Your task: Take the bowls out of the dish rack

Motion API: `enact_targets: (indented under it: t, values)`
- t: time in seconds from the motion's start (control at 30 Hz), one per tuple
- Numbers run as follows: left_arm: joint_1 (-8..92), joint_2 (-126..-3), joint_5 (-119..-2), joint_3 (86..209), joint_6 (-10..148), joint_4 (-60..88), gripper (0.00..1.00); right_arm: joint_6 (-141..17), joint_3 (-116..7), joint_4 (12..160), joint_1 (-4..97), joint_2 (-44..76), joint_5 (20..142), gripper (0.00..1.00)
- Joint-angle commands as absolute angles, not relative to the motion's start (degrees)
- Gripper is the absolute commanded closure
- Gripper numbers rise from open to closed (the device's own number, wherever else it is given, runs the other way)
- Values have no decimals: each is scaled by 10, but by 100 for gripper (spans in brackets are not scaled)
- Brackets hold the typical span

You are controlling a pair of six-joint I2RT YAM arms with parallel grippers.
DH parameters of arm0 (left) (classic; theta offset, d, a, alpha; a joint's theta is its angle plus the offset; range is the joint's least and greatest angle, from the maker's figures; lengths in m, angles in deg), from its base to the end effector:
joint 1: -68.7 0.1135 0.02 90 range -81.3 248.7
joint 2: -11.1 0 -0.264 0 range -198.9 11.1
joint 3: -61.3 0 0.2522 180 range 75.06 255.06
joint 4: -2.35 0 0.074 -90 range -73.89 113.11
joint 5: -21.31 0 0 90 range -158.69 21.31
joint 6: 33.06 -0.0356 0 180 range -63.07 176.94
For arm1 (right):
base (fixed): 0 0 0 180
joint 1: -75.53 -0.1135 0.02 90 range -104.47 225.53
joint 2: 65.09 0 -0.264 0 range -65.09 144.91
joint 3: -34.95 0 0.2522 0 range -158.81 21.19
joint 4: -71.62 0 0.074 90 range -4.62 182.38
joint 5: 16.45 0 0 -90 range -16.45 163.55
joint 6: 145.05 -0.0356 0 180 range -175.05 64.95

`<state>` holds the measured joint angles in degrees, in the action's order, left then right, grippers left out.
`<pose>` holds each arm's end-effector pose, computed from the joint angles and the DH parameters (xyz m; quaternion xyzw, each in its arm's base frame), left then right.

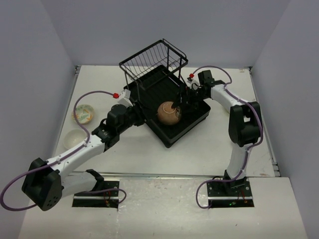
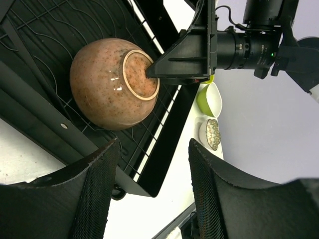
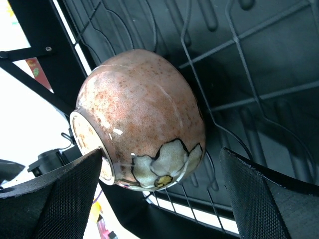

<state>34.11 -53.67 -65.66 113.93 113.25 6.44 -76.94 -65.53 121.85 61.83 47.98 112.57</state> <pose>0.2123 -0.1487 0.2687 -0.1351 0.7882 -0.4424 0.4058 0.3989 0.1203 0.2110 -0.0128 0.9195 0.3768 0.1117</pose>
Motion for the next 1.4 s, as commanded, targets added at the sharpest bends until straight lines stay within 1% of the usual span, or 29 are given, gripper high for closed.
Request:
enact_targets:
  t: [0.0, 0.6, 0.97, 1.2, 1.37]
  values:
    - [337, -545, -675, 1163, 1124, 34, 41, -764, -663, 1196, 609, 498, 1124, 1]
    - [336, -549, -678, 1159, 1126, 42, 42, -775, -671, 1168, 593, 490, 1177, 1]
    - [335, -554, -677, 1161, 1118, 50, 42, -755, -683, 1179, 570, 477, 1171, 6]
    - [335, -560, -675, 1159, 1119, 49, 42, -754, -669, 1170, 560, 456, 1162, 8]
    - [335, -567, -670, 1163, 1118, 49, 42, -750, -668, 1167, 557, 461, 1186, 10]
